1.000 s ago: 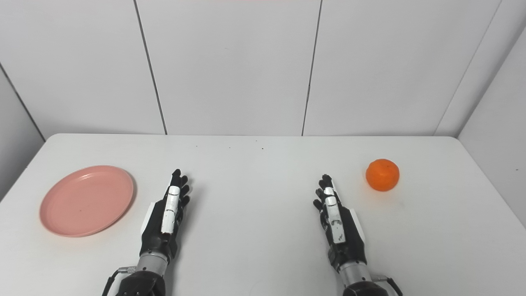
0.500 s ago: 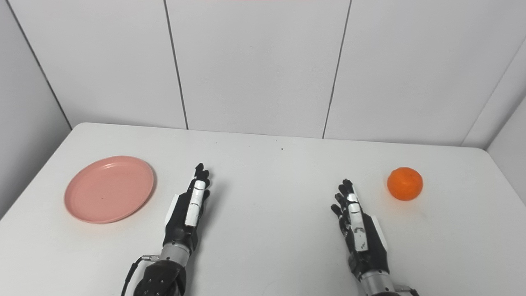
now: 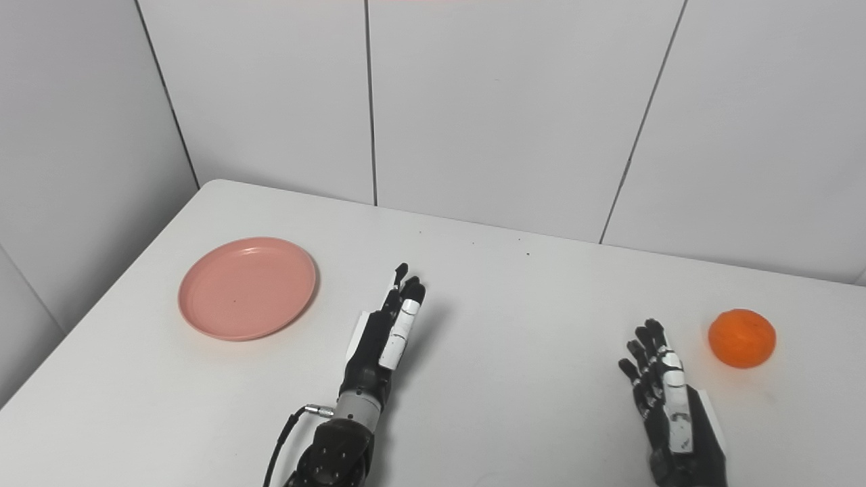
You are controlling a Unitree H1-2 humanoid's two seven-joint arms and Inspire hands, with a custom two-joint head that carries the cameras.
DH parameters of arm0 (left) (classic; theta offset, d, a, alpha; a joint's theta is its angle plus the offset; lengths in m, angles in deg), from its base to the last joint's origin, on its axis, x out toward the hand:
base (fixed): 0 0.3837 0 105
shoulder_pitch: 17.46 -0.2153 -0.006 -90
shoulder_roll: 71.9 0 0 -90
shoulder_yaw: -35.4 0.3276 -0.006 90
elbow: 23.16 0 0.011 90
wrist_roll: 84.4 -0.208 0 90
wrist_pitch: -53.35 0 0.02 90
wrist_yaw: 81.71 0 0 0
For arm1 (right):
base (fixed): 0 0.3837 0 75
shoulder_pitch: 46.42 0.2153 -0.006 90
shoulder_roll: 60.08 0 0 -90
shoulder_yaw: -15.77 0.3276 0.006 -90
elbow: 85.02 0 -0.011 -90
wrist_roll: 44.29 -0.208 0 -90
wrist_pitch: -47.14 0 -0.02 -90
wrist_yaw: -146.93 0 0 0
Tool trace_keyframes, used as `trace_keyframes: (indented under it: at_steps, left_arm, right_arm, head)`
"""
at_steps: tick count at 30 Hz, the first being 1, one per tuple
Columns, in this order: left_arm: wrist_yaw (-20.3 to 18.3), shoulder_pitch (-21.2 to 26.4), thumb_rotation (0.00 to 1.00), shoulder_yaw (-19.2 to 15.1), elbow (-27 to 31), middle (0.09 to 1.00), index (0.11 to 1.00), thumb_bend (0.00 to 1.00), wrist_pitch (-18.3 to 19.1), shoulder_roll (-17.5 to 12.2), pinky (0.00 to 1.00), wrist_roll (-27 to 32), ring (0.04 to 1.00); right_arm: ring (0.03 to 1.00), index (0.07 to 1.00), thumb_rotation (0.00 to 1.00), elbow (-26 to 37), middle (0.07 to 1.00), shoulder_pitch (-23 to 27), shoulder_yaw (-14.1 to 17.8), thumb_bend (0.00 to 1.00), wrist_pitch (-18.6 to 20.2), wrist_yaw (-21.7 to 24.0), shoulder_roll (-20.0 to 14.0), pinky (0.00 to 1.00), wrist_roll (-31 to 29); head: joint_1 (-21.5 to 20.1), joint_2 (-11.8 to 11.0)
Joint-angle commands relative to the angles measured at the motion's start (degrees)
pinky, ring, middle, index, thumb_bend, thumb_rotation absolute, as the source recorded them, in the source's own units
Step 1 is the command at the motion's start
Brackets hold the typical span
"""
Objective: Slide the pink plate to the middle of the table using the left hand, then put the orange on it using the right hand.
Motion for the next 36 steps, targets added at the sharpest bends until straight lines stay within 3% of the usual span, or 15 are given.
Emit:
trace_keyframes:
  at_steps: [1,6,17,22,27,30,36]
  left_arm:
    - [-0.71,0.80,1.00,0.28,-1.33,0.968,1.000,0.84,-0.47,1.80,1.00,1.57,0.982]
    - [-0.72,0.80,1.00,0.33,-2.84,0.969,1.000,0.83,-2.34,1.51,1.00,1.75,0.981]
    - [-1.70,0.76,1.00,0.14,-3.54,0.965,1.000,0.81,-2.88,-0.30,1.00,2.13,0.978]
    - [-5.23,0.94,1.00,1.82,-4.84,0.980,1.000,0.88,-4.03,-3.86,1.00,1.97,0.990]
    - [-7.67,2.32,0.98,4.14,-6.25,1.000,1.000,0.77,-8.55,-7.48,0.97,0.77,0.979]
    - [-7.10,3.40,0.95,3.45,-6.89,1.000,1.000,0.80,-9.65,-7.17,0.97,1.18,0.973]
    - [-7.50,6.81,0.94,0.55,-7.65,1.000,1.000,0.79,-11.89,-6.54,1.00,4.28,0.986]
  right_arm:
    - [1.000,1.000,1.00,-1.75,1.000,-0.71,0.63,0.67,-0.70,0.03,-0.32,1.00,-0.22]
    - [1.000,1.000,1.00,-3.34,1.000,-0.52,0.57,0.66,-2.55,0.18,-0.07,1.00,0.22]
    - [1.000,1.000,1.00,-3.61,1.000,-0.47,0.35,0.64,-2.37,-1.32,2.14,1.00,1.43]
    - [1.000,1.000,0.99,-5.39,1.000,-0.32,0.12,0.63,-3.91,-1.50,3.65,1.00,1.86]
    - [1.000,1.000,0.97,-7.92,1.000,-0.14,0.23,0.62,-7.07,-1.37,4.24,1.00,2.38]
    - [1.000,1.000,0.92,-9.22,1.000,0.17,0.30,0.66,-8.21,-0.85,4.14,1.00,1.87]
    - [1.000,1.000,0.94,-11.88,1.000,0.96,0.25,0.64,-10.09,-0.90,3.95,1.00,2.26]
  head:
    - [0.04,-0.66]
    - [-0.48,-1.42]
    - [-0.94,-3.20]
    - [-1.75,-5.67]
    - [-3.80,-6.15]
    - [-3.82,-6.78]
    - [-3.53,-8.54]
